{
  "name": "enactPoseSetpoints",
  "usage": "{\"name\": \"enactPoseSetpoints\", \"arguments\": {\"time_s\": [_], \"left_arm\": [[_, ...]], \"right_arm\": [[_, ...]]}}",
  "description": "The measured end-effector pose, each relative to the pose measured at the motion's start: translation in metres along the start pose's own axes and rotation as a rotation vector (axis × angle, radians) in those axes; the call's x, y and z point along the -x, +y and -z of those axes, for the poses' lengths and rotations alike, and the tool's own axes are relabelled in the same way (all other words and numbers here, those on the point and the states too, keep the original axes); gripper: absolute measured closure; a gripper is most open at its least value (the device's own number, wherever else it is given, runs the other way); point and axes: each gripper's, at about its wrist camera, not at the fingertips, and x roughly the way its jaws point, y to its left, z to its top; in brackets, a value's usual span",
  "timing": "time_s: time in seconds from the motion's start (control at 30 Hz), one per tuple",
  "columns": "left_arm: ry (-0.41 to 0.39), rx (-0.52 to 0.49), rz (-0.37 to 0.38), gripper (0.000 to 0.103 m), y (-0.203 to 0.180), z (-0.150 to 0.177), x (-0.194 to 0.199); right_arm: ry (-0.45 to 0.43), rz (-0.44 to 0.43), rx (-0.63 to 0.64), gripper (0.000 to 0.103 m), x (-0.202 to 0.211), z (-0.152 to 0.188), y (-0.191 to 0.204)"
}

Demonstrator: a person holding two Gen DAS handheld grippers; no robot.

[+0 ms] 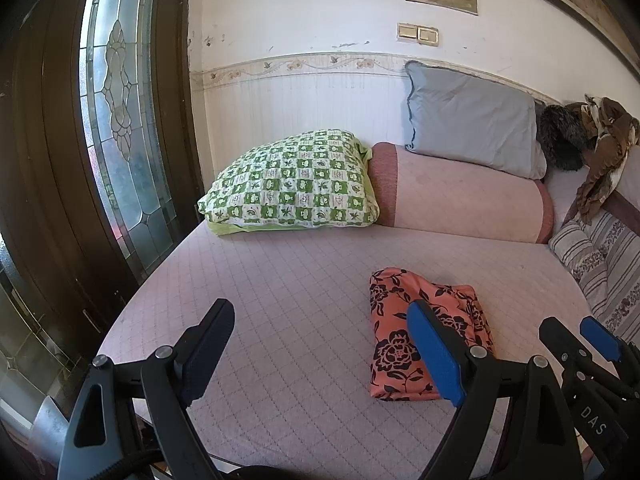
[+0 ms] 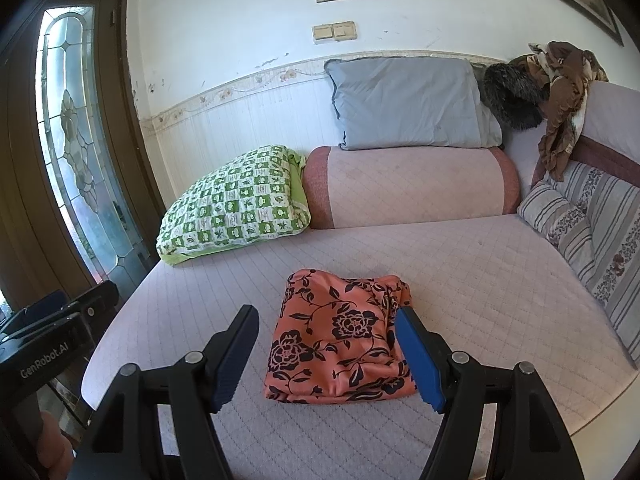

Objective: Fold small clothes

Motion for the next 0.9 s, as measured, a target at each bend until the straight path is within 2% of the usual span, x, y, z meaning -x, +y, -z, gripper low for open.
{"name": "enactPoseSetpoints", "arguments": {"time_s": [0.9], "left_arm": [[0.031,-0.022,0.010,0.015,-0.007,-0.004,-0.029]], "right_arm": [[0.059,0.001,-0.003,0.029,-0.040,-0.004,-0.006]]}}
